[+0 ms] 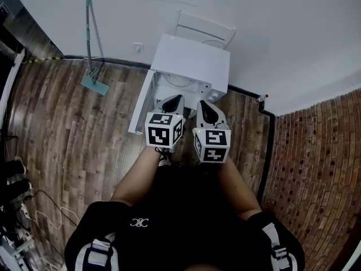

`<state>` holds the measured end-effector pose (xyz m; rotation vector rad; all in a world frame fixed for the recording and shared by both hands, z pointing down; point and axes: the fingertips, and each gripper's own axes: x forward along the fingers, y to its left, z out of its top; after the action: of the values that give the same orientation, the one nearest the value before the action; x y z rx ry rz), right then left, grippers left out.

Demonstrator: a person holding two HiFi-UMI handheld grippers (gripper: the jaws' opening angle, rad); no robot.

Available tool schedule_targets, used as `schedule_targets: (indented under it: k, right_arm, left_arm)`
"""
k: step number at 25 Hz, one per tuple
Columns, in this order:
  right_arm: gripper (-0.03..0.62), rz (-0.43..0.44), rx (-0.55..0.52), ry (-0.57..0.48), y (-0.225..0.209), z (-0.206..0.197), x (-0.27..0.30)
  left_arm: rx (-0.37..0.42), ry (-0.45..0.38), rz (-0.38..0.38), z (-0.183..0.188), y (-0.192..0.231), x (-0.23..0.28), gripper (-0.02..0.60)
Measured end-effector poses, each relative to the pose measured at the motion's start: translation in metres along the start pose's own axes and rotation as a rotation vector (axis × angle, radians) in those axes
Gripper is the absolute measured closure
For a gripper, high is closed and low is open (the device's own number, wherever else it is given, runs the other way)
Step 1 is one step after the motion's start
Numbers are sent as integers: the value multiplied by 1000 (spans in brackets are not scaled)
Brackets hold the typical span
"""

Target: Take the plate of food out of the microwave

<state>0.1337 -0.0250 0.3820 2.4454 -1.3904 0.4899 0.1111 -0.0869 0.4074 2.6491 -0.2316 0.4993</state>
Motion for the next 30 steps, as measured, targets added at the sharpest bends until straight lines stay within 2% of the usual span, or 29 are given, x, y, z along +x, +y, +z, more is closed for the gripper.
schedule_targets:
  k: [7,13,18,24,30]
  right_arm:
    - [588,141,-107,20,15,-7,32]
    - [588,248,-194,36,-3,-9,61]
    - [588,354,-253,75,-19,-20,84]
    - [588,424,-268,90,-37,-56,122]
    - [588,511,-304,183,-37,-135,160]
  left_arm:
    - [-125,-22,147,-15,38,-2,591]
    - [-215,-57,266,-22,47,18,591]
    - [-322,-56,361,-49,51,42,591]
    - [-518,-120,371,-99,73,87,591]
    - [-731,-183,406,-164,120,130,591]
